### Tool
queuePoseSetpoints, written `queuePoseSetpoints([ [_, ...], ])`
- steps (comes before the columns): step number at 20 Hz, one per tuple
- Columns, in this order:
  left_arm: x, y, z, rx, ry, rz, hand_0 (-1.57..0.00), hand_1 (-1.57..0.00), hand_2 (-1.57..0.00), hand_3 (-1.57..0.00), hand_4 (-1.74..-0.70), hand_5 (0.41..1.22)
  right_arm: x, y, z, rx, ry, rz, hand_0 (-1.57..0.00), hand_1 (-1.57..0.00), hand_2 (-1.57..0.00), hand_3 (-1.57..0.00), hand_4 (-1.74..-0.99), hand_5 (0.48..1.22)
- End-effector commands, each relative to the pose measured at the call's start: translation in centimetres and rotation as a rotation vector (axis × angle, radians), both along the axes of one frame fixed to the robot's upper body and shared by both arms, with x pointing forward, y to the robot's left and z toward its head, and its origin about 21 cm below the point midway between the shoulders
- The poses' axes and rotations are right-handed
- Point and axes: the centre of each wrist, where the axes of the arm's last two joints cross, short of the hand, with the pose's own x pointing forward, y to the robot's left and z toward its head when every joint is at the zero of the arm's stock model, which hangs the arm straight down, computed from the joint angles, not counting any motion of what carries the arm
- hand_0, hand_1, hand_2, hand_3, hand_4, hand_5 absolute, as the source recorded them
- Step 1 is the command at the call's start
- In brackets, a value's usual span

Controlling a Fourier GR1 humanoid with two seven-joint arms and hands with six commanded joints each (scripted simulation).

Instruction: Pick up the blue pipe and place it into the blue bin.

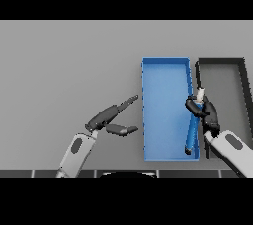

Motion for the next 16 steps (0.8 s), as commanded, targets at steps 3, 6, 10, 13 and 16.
queuePoseSetpoints([
  [3, -0.1, -0.1, 0.1, -0.01, -0.003, -0.003, 0.0, 0.0, 0.0, 0.0, -0.93, 0.496, 0.0, 0.4, -0.1, -0.087, 0.077, 0.12, -0.14, -0.14, -0.13, -0.04, -1.205, 0.837],
  [6, -0.3, -0.2, -0.3, -0.005, 0.005, -0.002, 0.0, 0.0, 0.0, 0.0, -0.93, 0.496, 0.2, 0.7, 0.1, -0.151, 0.129, 0.181, -0.07, -0.07, -0.07, -0.02, -1.161, 0.771],
  [10, -0.1, -0.1, -0.1, -0.006, 0.005, -0.001, 0.0, 0.0, 0.0, 0.0, -0.93, 0.497, 0.2, 1.2, 0.0, -0.164, 0.142, 0.208, -0.03, -0.03, -0.03, -0.01, -1.099, 0.725],
  [13, 0.1, 0.1, 0.2, -0.012, -0.003, 0.001, 0.0, 0.0, 0.0, 0.0, -0.93, 0.496, 0.1, 1.4, -0.1, -0.181, 0.143, 0.249, -0.02, -0.02, -0.02, 0.0, -1.084, 0.713],
  [16, -0.5, 0.5, 0.1, -0.022, -0.003, 0.003, 0.0, 0.0, 0.0, 0.0, -0.93, 0.495, 0.1, 1.3, 0.3, -0.179, 0.137, 0.256, -0.02, -0.02, -0.02, 0.0, -1.084, 0.714],
])
